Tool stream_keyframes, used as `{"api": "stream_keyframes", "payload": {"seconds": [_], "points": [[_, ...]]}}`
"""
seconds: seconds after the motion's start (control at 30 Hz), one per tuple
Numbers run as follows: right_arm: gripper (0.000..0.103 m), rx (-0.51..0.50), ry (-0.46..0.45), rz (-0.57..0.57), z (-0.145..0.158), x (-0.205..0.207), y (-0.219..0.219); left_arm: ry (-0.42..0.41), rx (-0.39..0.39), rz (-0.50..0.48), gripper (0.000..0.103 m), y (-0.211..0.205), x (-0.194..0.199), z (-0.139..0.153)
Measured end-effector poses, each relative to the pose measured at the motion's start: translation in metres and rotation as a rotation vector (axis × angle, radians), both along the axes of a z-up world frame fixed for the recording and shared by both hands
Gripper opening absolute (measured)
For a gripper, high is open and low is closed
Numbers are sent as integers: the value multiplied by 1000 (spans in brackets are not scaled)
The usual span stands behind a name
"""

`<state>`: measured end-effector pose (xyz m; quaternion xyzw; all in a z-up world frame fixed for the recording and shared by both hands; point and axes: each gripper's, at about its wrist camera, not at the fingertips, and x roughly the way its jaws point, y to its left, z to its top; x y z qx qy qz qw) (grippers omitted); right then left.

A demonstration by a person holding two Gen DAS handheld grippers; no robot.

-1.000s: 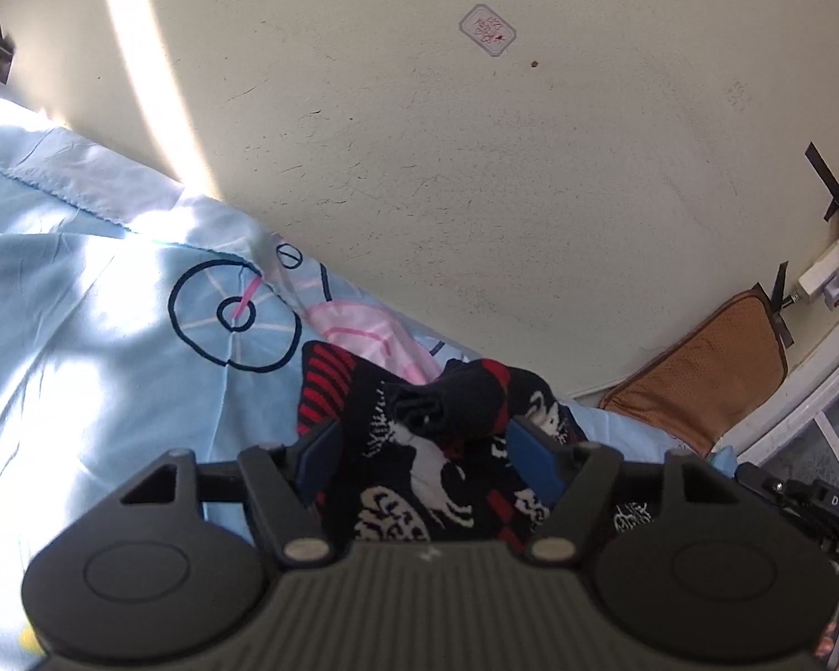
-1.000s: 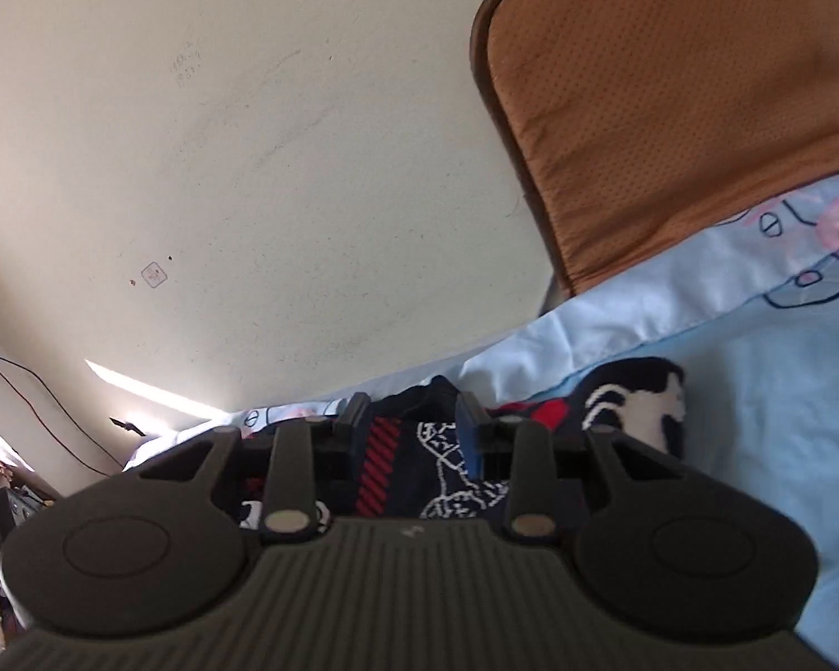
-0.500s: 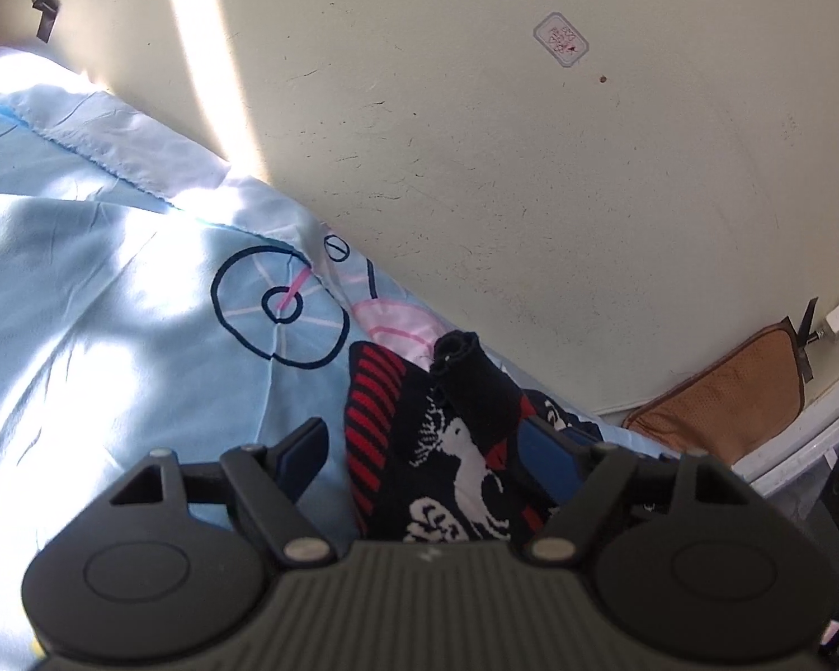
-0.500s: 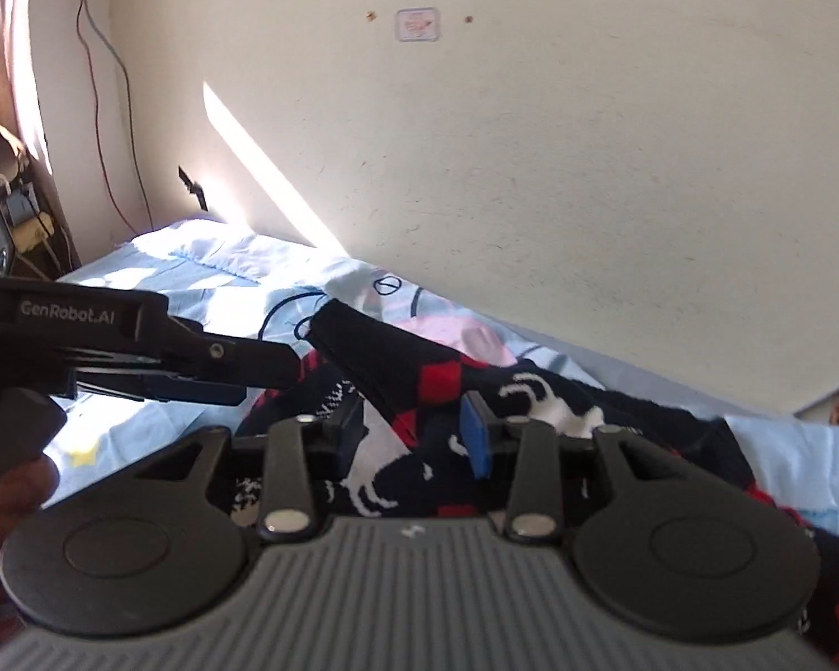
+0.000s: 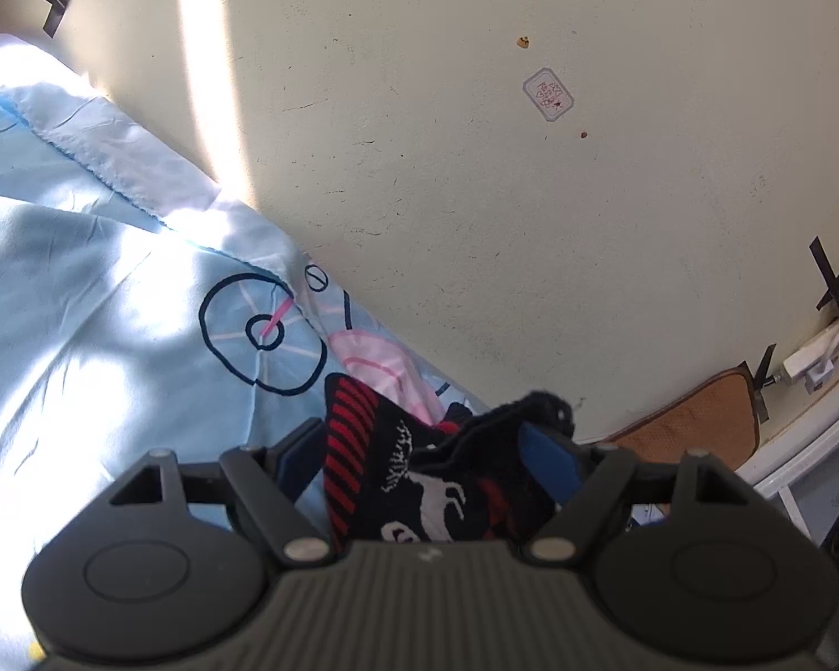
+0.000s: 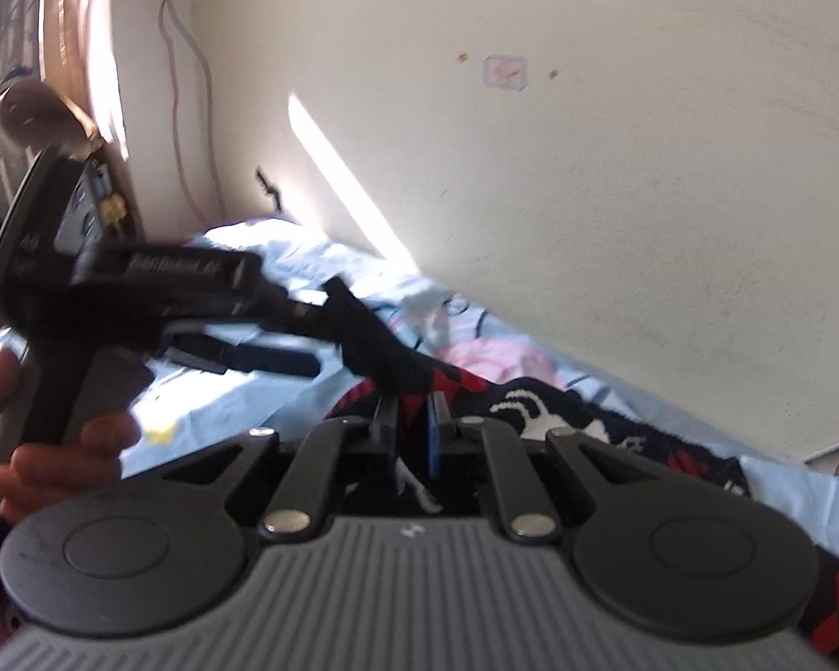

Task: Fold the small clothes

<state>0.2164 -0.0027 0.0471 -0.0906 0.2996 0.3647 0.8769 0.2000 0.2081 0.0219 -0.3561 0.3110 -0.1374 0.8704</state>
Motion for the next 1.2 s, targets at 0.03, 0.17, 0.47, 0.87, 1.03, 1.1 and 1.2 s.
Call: {"api": "stream_keyframes", "payload": {"seconds": [0.03,0.17,0.47,0.87,1.03,1.1,1.2], "points": [[13,-41,26,26,-10,-5,6,3,0,-3,77,-1,0,0],[24,-95,41,40,-32,-20,6,29,67,-25,77,-12,3,-1],[55,232,-62,-532,23,-41,-174,52,241,-109,75,-42,6,-3],[16,141,53,-758,-38,-46,-237,18,466,-84,17,-70,3,-4],[21,70,64,-726,-53,-43,-238,-17,633,-89,18,-95,-1,-4],[32,115,74,-743,-51,-47,-246,-6,622,-83,21,-91,1,-5],[47,230,108,-794,-47,-50,-264,6,604,-67,26,-86,3,-5]]}}
